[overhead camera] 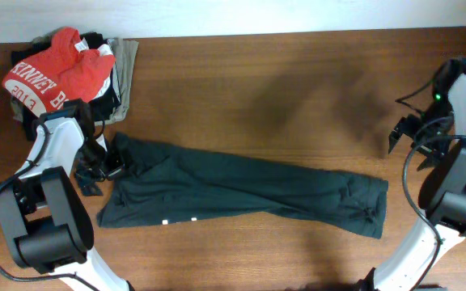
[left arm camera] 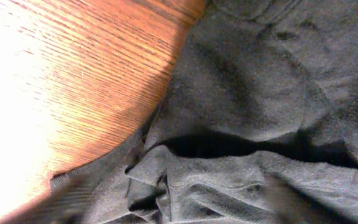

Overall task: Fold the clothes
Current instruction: 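Grasp the strip's right end with the right gripper and fold it leftward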

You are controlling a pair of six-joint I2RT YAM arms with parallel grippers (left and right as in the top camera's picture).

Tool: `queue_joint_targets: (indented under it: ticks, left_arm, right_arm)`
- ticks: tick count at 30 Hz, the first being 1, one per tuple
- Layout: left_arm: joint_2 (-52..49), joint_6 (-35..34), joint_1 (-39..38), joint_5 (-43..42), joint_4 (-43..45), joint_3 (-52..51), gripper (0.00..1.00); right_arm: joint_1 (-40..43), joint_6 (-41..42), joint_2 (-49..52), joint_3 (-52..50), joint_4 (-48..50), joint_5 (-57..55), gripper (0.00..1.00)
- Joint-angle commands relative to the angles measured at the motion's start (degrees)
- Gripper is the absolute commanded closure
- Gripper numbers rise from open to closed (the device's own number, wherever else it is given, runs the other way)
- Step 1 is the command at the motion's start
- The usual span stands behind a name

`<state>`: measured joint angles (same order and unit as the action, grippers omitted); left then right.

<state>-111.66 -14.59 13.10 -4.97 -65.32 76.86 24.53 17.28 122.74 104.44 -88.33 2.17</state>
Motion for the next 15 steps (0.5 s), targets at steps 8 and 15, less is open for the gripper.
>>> queue_joint_targets:
  ticks: [8,15]
  left_arm:
    - [0.15,-0.15,0.2,0.74,0.5,0.92,0.01]
    - [0.15,-0.17,0.17,-0.13,0.55,0.92,0.01]
  right_arm:
    - [4.74,-1.36,-27.28,-26.23,10.99,7.72,0.23]
    - [4.81,-0.31,-37.4,-53.88,35.01,10.88,0.01]
